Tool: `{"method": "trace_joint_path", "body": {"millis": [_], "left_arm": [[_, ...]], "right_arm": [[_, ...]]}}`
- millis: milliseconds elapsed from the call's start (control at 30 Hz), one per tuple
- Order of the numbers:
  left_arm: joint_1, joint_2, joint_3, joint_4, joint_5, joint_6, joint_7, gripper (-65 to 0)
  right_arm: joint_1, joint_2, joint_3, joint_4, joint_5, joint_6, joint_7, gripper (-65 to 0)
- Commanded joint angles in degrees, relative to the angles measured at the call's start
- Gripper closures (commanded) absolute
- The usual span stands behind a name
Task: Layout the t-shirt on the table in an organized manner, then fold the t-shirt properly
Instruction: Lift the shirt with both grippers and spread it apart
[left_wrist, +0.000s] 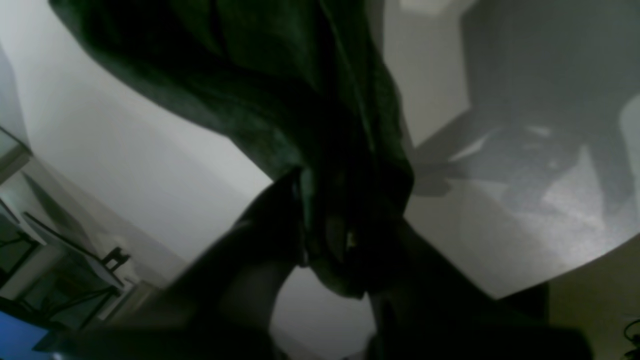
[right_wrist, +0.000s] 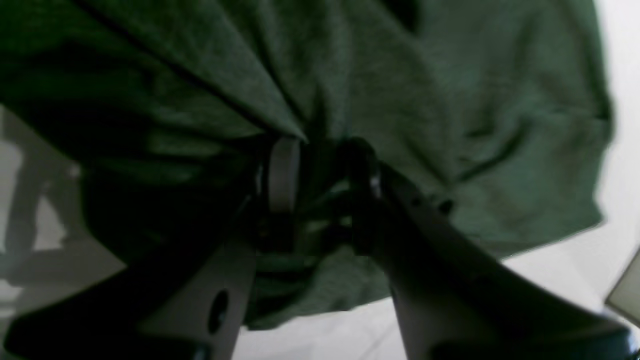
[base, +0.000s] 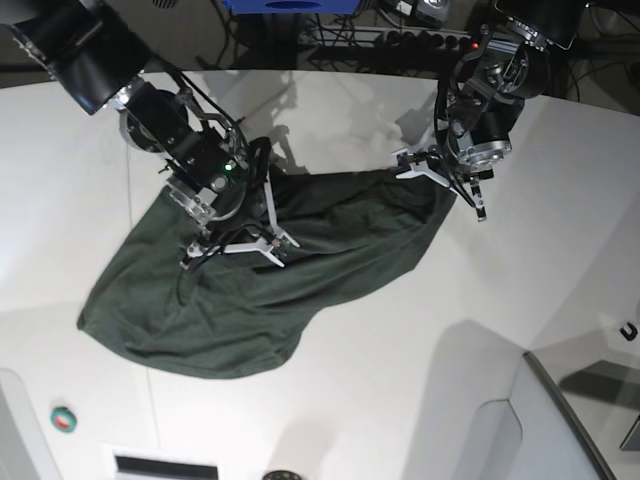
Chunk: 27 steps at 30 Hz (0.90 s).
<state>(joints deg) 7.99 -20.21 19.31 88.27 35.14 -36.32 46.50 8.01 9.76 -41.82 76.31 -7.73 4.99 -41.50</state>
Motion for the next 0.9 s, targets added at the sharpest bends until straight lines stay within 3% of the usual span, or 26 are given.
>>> {"method": "trace_joint_path", "body": {"millis": [0, 133, 300, 367, 467, 633, 733, 867], "left_arm": [[-0.38, -0.41, -0.19, 1.01, 0.51, 0.23, 0.22, 0.0], [-0.38, -0.50, -0.19, 0.83, 0.51, 0.23, 0.22, 0.0], [-0.38, -0.58, -0.19, 0.83, 0.51, 0.23, 0.22, 0.0], [-0.38, -0.58, -0.19, 0.83, 0.51, 0.23, 0.22, 0.0], [-0.38, -0.58, -0.19, 0.92, 0.51, 0.23, 0.22, 0.0], [-0.74, -0.58, -0.28, 1.36, 0.51, 0.23, 0.22, 0.0], [-1.00, -0.67, -0.37, 1.88, 0.51, 0.23, 0.22, 0.0], [-1.00, -1.20, -0.37, 6.37, 0.51, 0.23, 0.31, 0.0]], "right_arm": [[1.00, -0.04, 0.46, 0.57, -0.58, 0.41, 0.66, -18.3], [0.21, -0.22, 0.46, 0.65, -0.58, 0.41, 0.66, -23.3], [0.12, -0.31, 0.37, 0.74, -0.58, 0.41, 0.66, -23.0], [0.21, -0.31, 0.37, 0.30, -0.58, 0.50, 0.66, -18.2], [0.30, -0.31, 0.64, 0.39, -0.58, 0.76, 0.66, -0.8], [0.30, 0.48, 0.81, 6.63, -0.76, 0.41, 0.31, -0.2], [0.21, 2.77, 0.81, 13.31, -0.76, 0.32, 0.04, -0.2], [1.79, 4.35, 0.81, 21.22, -0.76, 0.32, -4.17, -0.2]]}}
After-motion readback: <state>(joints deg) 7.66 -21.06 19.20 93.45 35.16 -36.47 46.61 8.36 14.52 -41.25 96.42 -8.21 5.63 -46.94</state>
